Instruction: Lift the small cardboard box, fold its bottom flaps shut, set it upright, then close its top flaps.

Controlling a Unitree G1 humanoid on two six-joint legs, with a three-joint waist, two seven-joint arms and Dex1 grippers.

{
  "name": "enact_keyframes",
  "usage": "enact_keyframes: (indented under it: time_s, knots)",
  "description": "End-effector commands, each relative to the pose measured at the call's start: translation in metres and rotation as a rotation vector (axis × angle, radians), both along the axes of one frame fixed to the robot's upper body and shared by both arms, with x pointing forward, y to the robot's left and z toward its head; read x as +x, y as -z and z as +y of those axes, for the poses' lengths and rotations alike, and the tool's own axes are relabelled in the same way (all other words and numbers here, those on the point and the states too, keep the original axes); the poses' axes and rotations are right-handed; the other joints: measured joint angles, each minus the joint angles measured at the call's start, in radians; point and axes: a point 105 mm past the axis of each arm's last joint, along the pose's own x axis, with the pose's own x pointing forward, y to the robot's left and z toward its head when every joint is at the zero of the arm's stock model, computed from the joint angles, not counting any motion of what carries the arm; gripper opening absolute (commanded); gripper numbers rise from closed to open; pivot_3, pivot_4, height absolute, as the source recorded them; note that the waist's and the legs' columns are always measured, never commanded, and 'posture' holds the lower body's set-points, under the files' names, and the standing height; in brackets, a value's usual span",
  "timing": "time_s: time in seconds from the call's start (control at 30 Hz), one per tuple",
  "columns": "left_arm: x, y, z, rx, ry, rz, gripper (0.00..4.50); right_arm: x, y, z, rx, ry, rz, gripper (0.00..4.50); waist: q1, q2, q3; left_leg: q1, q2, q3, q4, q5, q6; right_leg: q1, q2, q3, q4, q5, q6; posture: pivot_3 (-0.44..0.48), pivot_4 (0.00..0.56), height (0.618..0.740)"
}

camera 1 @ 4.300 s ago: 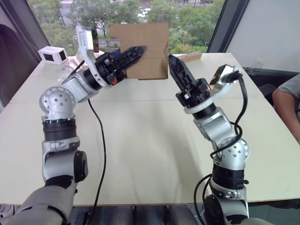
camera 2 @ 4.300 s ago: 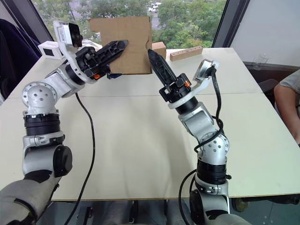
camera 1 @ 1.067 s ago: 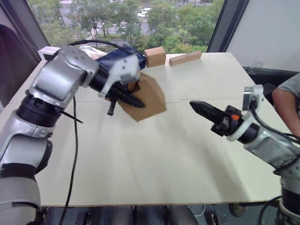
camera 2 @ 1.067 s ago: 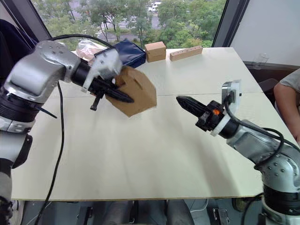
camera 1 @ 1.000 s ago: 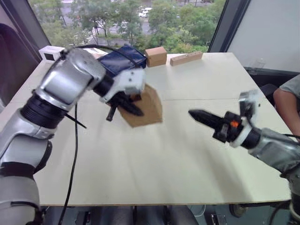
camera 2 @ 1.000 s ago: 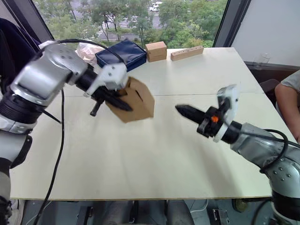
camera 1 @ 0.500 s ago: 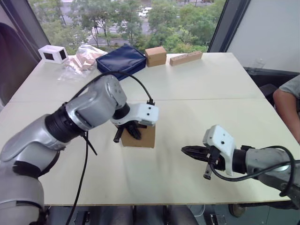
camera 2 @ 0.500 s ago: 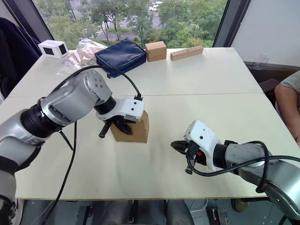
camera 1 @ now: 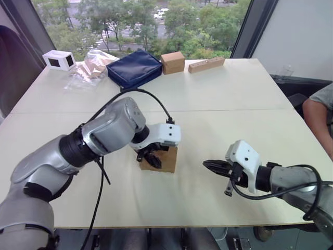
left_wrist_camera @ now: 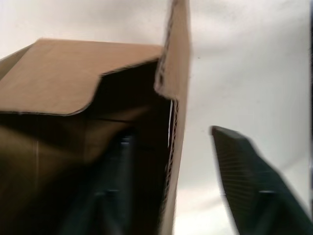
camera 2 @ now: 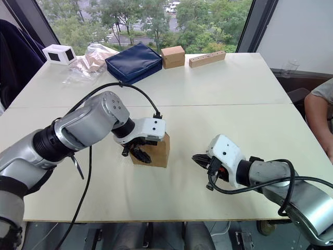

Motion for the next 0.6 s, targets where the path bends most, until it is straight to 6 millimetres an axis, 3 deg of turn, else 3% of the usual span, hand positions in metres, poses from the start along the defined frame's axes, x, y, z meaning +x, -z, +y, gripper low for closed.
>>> enact_keyframes:
  time_s: [0.03, 0.23, 0.33, 0.47, 0.57, 0.6]
  knots:
    - [-0.002, -0.042, 0.0, -0.108, -0.067, 0.024, 3.36, 0.003, -0.009, 0.002, 0.004, -0.032, -0.023, 0.0, 0.001, 0.0, 0.0, 0.0, 0.0, 0.0, 0.0, 0.0, 0.0, 0.0, 0.0, 0.0, 0.0, 0.0, 0.0, 0.0, 0.15, 0.74]
    - [-0.002, -0.092, -0.003, -0.366, -0.255, 0.274, 3.36, 0.009, -0.015, -0.001, 0.038, -0.055, -0.011, 0.0, 0.0, 0.0, 0.0, 0.0, -0.001, 0.0, 0.0, 0.0, 0.0, 0.0, 0.0, 0.0, 0.0, 0.0, 0.0, 0.0, 0.15, 0.74]
    - [0.011, -0.123, 0.013, -0.591, -0.328, 0.368, 3.36, 0.014, -0.019, -0.003, 0.072, -0.057, -0.014, 0.0, -0.004, 0.0, 0.0, 0.0, -0.001, 0.0, 0.0, 0.0, 0.0, 0.0, 0.0, 0.0, 0.001, 0.0, 0.0, 0.0, 0.15, 0.74]
    - [0.049, -0.14, 0.05, -0.87, -0.395, 0.076, 3.36, 0.014, -0.019, -0.006, 0.088, -0.059, -0.01, 0.0, -0.008, 0.001, 0.0, 0.002, 0.0, 0.001, 0.0, 0.0, 0.0, -0.001, 0.001, 0.001, 0.003, 0.0, 0.0, 0.0, 0.15, 0.74]
    - [0.057, -0.133, 0.084, -1.014, -0.455, -0.064, 3.36, 0.01, -0.014, -0.003, 0.071, -0.082, 0.009, 0.0, -0.006, 0.003, -0.002, 0.004, 0.002, 0.002, -0.001, 0.0, 0.0, 0.0, -0.001, 0.003, 0.004, 0.0, 0.0, 0.0, 0.15, 0.74]
    - [0.059, -0.12, 0.092, -0.999, -0.501, -0.086, 3.13, 0.009, -0.013, -0.001, 0.07, -0.09, 0.014, 0.0, -0.004, 0.002, -0.001, 0.004, 0.003, 0.002, 0.0, 0.0, 0.0, -0.001, -0.001, 0.004, 0.004, 0.0, -0.001, 0.0, 0.15, 0.74]
